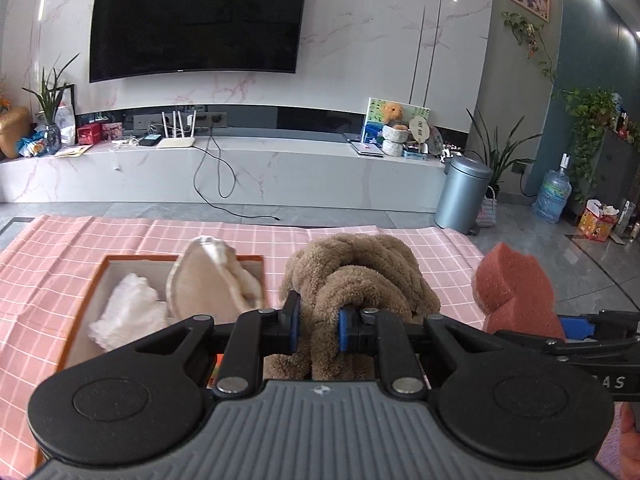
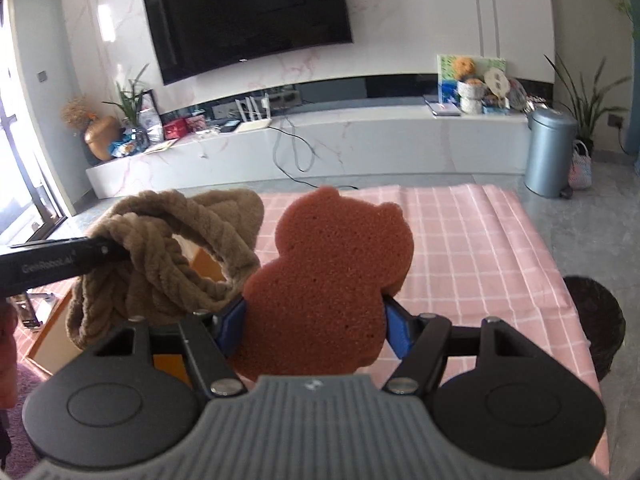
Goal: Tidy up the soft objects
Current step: 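Lift the sponge and headband and carry them over the white box, then lower the sponge and headband into the box and open both tools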
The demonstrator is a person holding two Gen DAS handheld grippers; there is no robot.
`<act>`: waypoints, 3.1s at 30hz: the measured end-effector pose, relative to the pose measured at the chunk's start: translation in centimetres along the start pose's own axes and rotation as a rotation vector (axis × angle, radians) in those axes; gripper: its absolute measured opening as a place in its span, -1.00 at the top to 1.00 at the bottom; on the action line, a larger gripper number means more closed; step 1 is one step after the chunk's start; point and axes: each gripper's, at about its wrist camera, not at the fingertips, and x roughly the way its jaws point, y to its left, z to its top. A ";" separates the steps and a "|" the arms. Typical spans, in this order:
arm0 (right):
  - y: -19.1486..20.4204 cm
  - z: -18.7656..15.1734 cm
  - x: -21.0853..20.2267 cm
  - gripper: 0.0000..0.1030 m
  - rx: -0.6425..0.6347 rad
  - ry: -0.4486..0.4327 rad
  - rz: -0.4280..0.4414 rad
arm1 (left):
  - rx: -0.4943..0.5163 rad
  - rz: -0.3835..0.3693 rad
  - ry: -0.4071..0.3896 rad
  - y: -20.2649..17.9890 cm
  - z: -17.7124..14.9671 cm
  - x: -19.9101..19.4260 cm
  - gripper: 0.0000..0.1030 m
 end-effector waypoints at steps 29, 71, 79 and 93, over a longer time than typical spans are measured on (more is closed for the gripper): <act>20.6 2.1 13.1 -0.33 -0.465 0.267 0.181 | -0.023 0.299 0.086 13.9 -1.7 1.0 0.62; 17.8 2.4 18.1 -0.39 -0.409 0.235 0.147 | 0.106 0.297 0.398 12.8 -4.2 9.1 0.60; 17.0 2.4 17.7 -0.39 -0.378 0.231 0.149 | 0.012 0.247 0.495 14.0 -5.8 10.7 0.53; 15.3 3.0 14.9 -0.60 -0.345 0.205 0.122 | -0.014 0.230 0.416 12.9 -3.4 7.2 -0.63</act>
